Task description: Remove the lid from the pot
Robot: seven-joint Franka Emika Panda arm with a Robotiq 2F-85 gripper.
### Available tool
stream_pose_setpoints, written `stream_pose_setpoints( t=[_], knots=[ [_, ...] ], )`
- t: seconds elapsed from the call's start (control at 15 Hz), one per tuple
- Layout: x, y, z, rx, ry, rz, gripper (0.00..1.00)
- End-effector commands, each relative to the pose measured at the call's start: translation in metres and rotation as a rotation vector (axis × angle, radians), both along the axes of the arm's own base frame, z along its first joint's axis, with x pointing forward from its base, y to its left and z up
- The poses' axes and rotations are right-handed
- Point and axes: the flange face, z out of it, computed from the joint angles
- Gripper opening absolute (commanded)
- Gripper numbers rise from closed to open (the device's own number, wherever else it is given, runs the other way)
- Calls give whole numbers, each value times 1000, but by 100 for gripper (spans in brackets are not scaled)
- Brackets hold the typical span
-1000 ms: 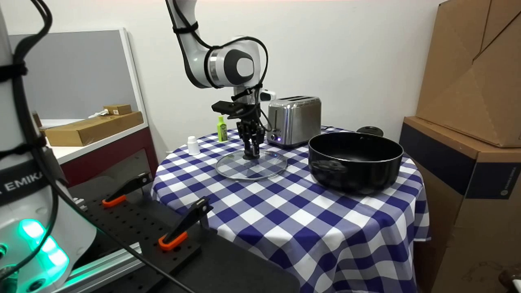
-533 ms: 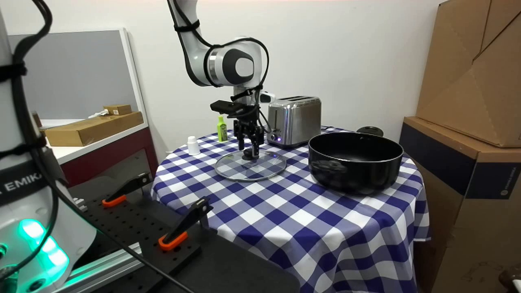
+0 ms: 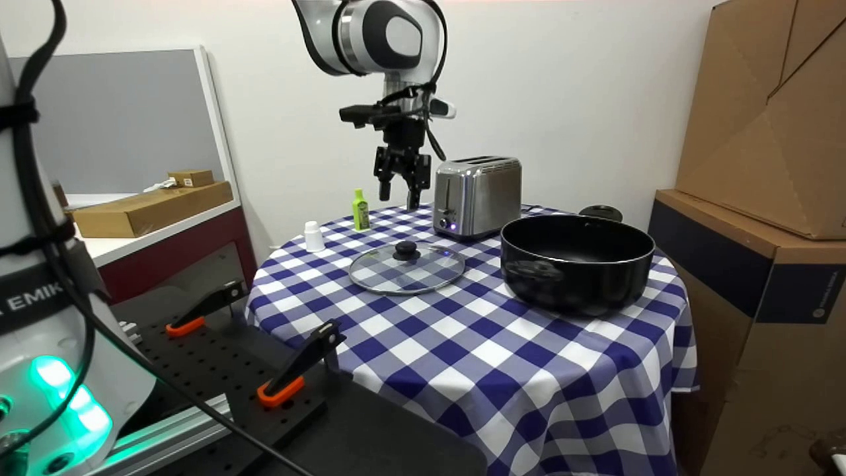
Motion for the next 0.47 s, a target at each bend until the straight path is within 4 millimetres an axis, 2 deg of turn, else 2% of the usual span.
stream_pose_setpoints(
  t=[0.0,0.07,0.13,0.27,0.4],
  knots=[
    [-29,-4,58,-33,29,14,100],
    [-34,-2,72,-53,49,16,100],
    [-15,-5,47,-22,30,18,100],
    [-24,-4,69,-35,38,23,100],
    [-29,-2,74,-38,36,25,100]
  ],
)
